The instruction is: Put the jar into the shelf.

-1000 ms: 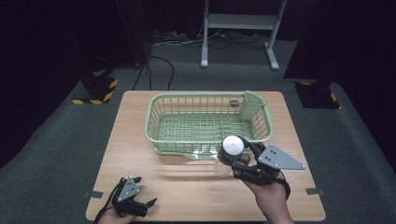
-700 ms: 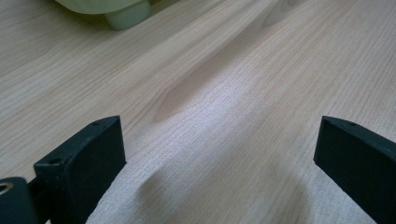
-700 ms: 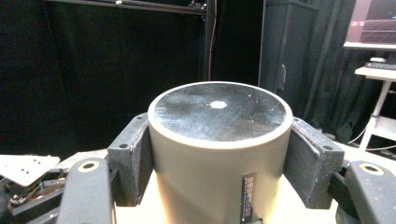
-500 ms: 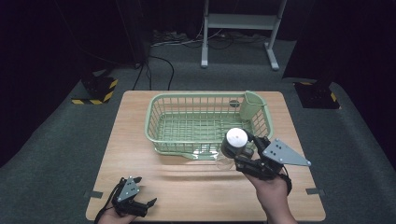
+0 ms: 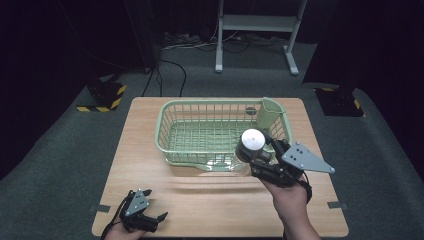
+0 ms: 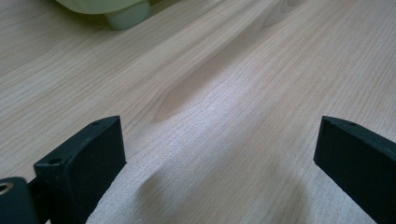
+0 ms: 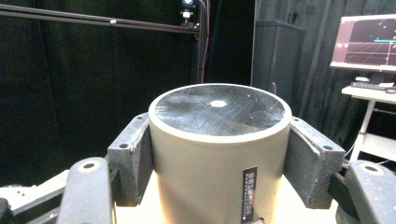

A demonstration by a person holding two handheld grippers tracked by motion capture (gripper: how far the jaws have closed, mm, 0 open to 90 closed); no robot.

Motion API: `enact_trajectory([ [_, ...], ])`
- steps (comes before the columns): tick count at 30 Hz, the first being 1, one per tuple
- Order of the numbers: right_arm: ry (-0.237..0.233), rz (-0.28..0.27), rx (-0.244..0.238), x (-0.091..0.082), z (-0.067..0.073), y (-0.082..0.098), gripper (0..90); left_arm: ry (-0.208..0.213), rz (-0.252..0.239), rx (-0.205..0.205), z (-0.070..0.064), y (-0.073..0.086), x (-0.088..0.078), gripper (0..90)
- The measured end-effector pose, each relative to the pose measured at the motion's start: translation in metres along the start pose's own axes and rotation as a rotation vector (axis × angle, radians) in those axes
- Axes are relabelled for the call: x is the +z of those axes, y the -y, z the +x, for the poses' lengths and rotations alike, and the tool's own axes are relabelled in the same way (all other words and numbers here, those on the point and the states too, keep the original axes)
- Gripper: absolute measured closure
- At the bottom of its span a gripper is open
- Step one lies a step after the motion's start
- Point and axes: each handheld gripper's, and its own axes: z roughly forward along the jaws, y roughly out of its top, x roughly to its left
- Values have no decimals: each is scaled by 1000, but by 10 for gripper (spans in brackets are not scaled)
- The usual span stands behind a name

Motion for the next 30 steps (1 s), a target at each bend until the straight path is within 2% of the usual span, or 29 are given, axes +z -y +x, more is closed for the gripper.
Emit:
enact_trajectory([
  [16, 10, -52, -12, 17, 1, -23, 330, 4, -5, -7, 0, 0, 0, 23],
  [25, 21, -59, -27, 29, -1, -30, 330, 7, -6, -12, 0, 0, 0, 23],
  [30, 31, -49, -19, 36, -4, -31, 330, 1, -7, -4, -1, 0, 0, 23],
])
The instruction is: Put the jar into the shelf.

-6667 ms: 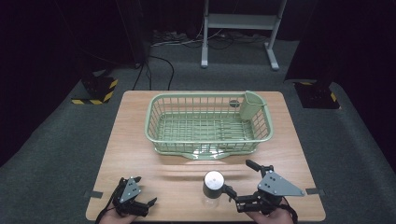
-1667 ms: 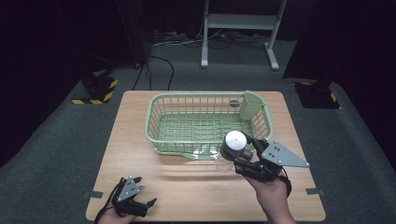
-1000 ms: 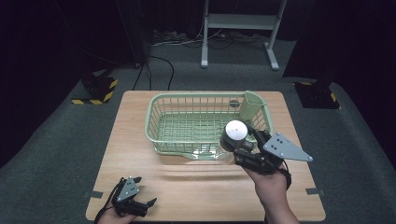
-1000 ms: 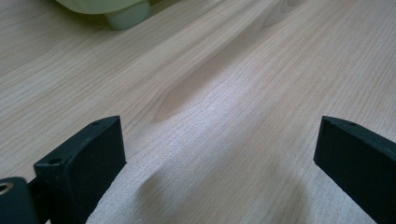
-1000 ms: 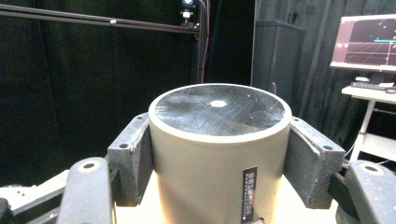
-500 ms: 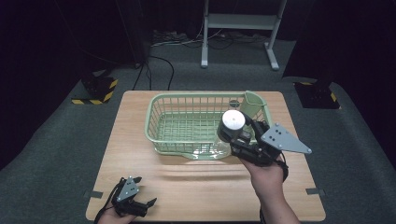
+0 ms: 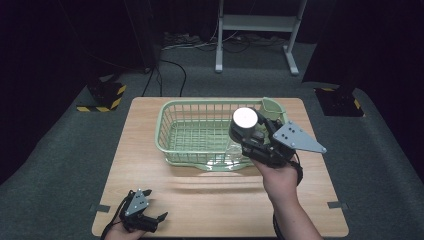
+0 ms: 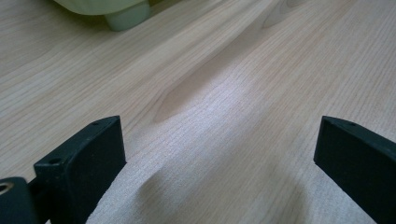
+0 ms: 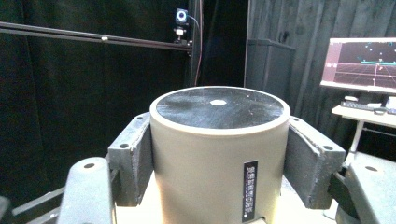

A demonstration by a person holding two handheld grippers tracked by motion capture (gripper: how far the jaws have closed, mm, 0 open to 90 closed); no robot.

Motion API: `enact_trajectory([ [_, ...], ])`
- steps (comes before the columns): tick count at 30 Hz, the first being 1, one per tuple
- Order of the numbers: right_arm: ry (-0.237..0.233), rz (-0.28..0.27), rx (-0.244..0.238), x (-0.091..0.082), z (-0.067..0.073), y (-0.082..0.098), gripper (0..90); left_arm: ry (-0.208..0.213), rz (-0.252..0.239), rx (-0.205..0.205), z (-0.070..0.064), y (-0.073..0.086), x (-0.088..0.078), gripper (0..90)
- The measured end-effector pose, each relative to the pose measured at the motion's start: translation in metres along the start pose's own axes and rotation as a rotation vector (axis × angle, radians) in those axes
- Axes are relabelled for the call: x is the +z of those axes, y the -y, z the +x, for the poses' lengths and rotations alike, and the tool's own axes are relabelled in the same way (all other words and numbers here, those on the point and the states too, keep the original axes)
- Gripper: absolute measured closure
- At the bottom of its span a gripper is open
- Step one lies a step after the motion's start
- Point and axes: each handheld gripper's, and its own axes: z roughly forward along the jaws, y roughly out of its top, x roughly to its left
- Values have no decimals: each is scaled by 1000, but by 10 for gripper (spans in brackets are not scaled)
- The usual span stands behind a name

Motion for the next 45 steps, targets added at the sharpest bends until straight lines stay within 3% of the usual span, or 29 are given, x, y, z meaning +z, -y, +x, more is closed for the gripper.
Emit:
enact_trajectory([
  [23, 40, 39, 17, 37, -20, 12, 330, 8, 0, -6, 1, 0, -1, 24],
  [45, 23, 83, 22, 86, -24, 31, 330, 16, -15, -12, 1, 0, -3, 25],
])
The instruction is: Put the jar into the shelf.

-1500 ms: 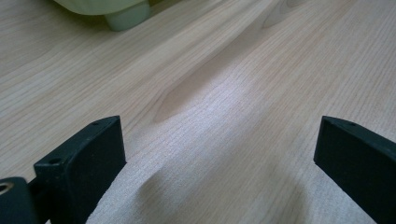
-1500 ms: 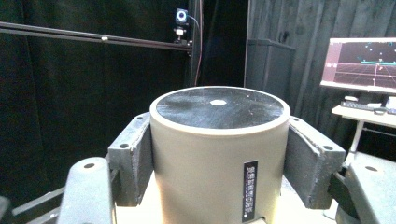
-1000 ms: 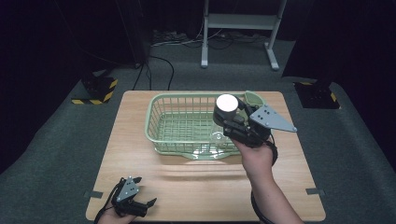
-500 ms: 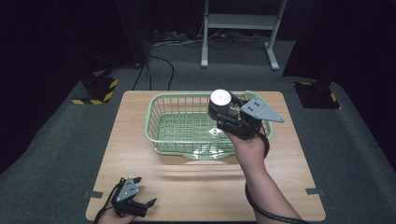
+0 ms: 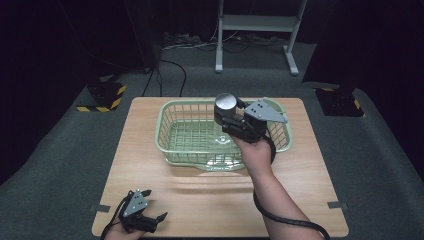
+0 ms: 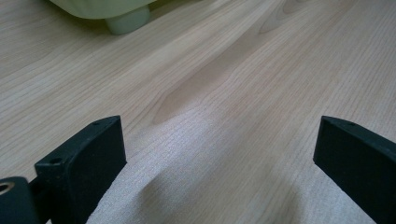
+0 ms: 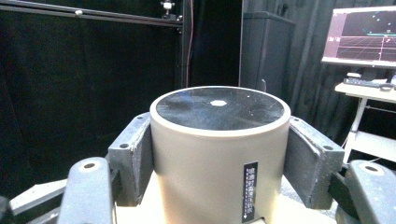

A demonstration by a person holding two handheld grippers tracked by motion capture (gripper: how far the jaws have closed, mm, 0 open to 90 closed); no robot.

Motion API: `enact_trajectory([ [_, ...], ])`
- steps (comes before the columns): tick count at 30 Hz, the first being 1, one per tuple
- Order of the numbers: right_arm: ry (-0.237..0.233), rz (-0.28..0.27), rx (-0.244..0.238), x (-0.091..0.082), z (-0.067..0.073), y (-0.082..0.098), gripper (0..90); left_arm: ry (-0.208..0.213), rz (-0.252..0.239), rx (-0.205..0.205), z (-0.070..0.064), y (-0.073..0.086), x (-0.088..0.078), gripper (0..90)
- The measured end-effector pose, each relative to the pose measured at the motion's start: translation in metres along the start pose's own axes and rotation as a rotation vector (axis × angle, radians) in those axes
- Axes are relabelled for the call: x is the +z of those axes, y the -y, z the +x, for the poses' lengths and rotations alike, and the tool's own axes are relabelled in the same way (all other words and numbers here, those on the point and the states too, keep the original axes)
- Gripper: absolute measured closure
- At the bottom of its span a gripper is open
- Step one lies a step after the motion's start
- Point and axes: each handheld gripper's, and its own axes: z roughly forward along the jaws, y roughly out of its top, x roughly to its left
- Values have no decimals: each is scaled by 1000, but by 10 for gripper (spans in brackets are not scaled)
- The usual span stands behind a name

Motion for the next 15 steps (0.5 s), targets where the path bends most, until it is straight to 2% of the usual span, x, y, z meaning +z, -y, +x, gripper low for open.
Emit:
enact_trajectory([
  [15, 21, 47, 42, 18, -13, 16, 330, 5, 0, -11, 0, 0, 0, 25],
])
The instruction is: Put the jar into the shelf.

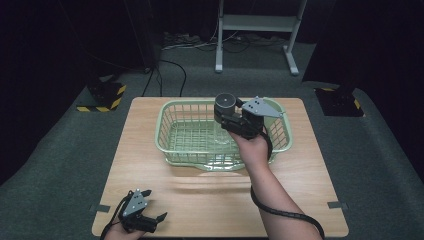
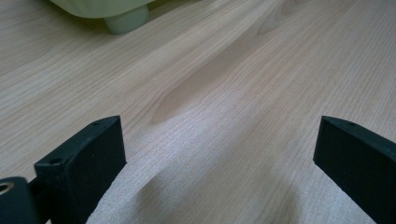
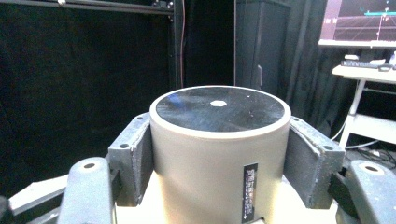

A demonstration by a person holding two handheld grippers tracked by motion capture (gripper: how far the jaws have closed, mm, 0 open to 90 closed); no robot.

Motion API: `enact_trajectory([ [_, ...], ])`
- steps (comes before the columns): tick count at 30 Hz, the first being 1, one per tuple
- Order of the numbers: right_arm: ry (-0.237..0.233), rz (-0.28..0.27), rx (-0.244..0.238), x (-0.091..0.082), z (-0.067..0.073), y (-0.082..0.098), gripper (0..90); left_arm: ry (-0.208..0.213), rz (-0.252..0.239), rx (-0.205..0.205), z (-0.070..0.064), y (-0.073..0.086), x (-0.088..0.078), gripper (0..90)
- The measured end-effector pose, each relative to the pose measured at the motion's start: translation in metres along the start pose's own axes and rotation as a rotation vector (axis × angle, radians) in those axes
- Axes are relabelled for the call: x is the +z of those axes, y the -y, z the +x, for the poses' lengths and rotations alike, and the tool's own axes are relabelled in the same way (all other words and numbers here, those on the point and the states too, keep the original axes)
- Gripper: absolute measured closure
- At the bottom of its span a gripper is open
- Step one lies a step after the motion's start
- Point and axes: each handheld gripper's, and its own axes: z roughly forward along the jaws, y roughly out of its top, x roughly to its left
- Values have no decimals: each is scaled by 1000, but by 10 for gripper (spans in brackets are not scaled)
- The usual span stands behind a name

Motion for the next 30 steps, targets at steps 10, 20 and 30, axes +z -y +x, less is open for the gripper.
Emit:
enact_trajectory([
  [10, 13, 56, 14, 10, -5, 13, 330, 0, -4, 0, 0, 0, 0, 25],
  [20, 9, 111, 30, 18, -8, 19, 330, 1, 2, 2, 0, 0, 0, 25],
  [30, 4, 191, 32, 26, -8, 28, 330, 1, -3, -3, 0, 0, 0, 25],
])
